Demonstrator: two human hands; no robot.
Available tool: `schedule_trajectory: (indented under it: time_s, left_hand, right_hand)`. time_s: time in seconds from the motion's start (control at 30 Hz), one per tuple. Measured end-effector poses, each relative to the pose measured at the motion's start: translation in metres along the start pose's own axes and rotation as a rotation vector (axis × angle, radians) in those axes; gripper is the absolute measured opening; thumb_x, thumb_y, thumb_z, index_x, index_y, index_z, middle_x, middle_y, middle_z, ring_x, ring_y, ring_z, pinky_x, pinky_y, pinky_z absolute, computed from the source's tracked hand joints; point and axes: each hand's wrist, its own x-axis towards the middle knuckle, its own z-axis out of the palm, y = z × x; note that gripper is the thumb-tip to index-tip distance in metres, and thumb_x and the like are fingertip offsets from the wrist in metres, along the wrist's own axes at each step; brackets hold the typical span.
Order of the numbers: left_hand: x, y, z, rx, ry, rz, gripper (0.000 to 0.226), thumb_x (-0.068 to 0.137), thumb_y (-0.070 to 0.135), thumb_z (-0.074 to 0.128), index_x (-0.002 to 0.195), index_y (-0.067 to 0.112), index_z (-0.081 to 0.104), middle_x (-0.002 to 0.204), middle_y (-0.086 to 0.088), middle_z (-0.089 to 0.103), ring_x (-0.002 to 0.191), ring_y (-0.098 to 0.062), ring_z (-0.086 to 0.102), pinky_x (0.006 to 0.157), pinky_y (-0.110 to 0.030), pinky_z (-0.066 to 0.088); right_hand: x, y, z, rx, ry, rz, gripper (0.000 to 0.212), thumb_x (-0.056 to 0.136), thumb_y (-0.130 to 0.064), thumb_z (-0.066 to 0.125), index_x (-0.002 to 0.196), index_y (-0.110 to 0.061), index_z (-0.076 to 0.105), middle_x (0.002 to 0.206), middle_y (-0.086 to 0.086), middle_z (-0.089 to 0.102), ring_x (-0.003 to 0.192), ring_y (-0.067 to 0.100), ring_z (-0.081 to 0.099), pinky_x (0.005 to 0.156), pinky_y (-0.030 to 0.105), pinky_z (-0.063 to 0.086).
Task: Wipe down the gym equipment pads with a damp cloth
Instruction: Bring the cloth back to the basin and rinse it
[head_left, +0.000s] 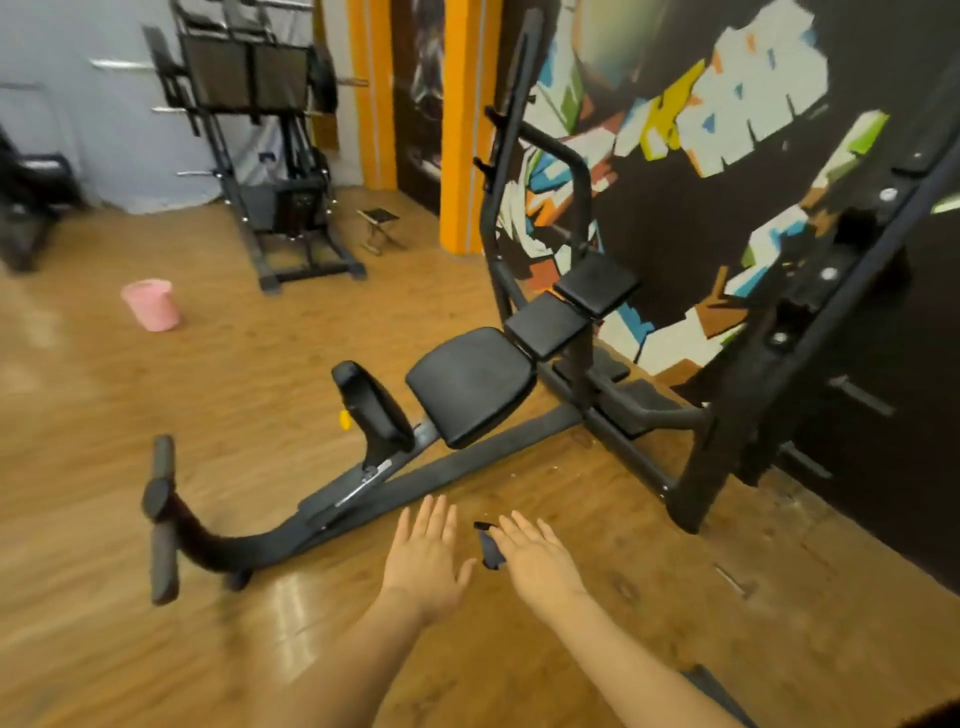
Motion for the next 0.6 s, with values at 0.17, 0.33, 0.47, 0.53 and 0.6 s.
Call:
schedule_trajectory:
  time_s: [0.17, 0.33, 0.47, 0.53, 0.6]
  left_hand:
    - [-0.031, -0.14, 0.0, -0.084, 0.044, -0.251, 0.072, 0.1, 0.052, 0.021, 0.153, 0.011, -0.002, 0.161, -0.007, -0.007, 0.147, -0.023, -0.01, 0.117, -0.043, -0.006]
    - [-0.079, -0.28, 0.013, -0.138, 0.058, -0.471, 0.074, 0.099, 0.053, 0.022, 0.153, 0.01, -0.005, 0.16, -0.008, -0.009, 0.147, -0.023, -0.011, 0.117, -0.043, -0.007]
    - [-0.123, -0.374, 0.03, -0.168, 0.009, -0.65, 0.074, 0.099, 0.053, 0.02, 0.153, 0.009, -0.006, 0.16, -0.009, -0.009, 0.147, -0.025, -0.011, 0.117, -0.044, -0.005]
    - [-0.135, -0.413, 0.04, -0.166, 0.002, -0.716, 0.073, 0.099, 0.052, 0.018, 0.152, 0.009, -0.005, 0.16, -0.01, -0.008, 0.147, -0.026, -0.011, 0.117, -0.046, -0.003]
    - [-0.139, -0.447, 0.048, -0.162, -0.01, -0.748, 0.072, 0.099, 0.052, 0.017, 0.152, 0.008, -0.004, 0.16, -0.011, -0.007, 0.147, -0.027, -0.01, 0.117, -0.047, -0.003]
  right_hand:
    - [0.1, -0.127, -0.016, -0.097, 0.032, -0.213, 0.051, 0.101, -0.015, 0.029, 0.149, -0.014, 0.013, 0.157, 0.004, 0.01, 0.144, 0.018, 0.004, 0.115, 0.037, 0.004]
    - [0.179, -0.269, -0.011, -0.186, -0.03, -0.414, 0.052, 0.101, -0.016, 0.03, 0.149, -0.014, 0.011, 0.157, 0.003, 0.007, 0.144, 0.02, 0.002, 0.116, 0.039, 0.007]
    - [0.212, -0.38, -0.007, -0.137, -0.01, -0.579, 0.05, 0.101, -0.015, 0.03, 0.148, -0.012, 0.017, 0.156, 0.004, 0.014, 0.144, 0.019, 0.006, 0.115, 0.039, 0.007]
    - [0.232, -0.425, -0.003, -0.137, 0.01, -0.643, 0.051, 0.1, -0.017, 0.032, 0.148, -0.013, 0.016, 0.156, 0.003, 0.013, 0.144, 0.019, 0.006, 0.115, 0.039, 0.006]
    - [0.257, -0.463, 0.002, -0.146, 0.006, -0.675, 0.054, 0.1, -0.019, 0.038, 0.148, -0.015, 0.015, 0.156, 0.001, 0.013, 0.144, 0.018, 0.006, 0.115, 0.038, 0.006]
